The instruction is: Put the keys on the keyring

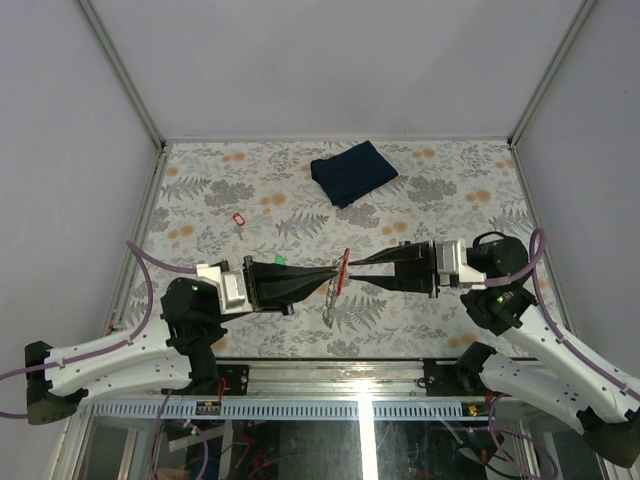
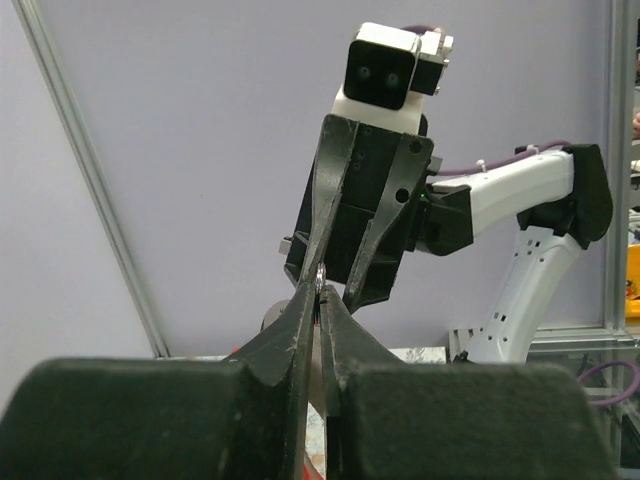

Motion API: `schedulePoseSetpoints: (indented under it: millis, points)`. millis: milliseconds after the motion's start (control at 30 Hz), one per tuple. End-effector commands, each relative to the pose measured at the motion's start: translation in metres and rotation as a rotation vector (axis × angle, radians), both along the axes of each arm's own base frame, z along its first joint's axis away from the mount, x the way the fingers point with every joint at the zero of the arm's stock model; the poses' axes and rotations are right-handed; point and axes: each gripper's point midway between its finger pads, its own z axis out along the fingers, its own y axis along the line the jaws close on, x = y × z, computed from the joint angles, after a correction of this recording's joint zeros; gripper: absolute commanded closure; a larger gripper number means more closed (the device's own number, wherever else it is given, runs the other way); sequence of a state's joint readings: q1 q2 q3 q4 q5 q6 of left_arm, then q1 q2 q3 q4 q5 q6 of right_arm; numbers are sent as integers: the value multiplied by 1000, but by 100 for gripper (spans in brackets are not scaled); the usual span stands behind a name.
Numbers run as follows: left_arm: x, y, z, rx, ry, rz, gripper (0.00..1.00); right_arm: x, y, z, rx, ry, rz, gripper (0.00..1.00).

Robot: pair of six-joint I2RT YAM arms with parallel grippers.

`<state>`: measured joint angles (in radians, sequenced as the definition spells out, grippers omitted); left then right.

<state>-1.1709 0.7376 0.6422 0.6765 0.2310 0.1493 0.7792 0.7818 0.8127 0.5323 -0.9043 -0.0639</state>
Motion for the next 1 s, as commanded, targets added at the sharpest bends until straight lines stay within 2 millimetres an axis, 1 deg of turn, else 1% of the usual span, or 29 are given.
schedulePoseSetpoints:
  millis: [0,233,533,633,867,900,967]
  points:
    - [-13,12,26,-109,-36,-49,100,-13,-4,22,66,-34,52,70]
    - [-13,10,26,-101,-39,-51,100,-16,-3,28,91,-19,86,68]
    - [-12,7,27,-103,-39,-47,100,-21,2,25,85,1,124,68]
    - [-12,6,29,-103,-42,-54,100,-20,4,24,85,6,125,70]
    - [-15,5,32,-106,-44,-70,100,-20,5,19,80,16,124,79]
    - [-15,5,32,-108,-45,-70,100,-19,5,18,78,19,123,80]
    - [-15,5,33,-110,-45,-73,100,-19,5,18,79,19,121,87]
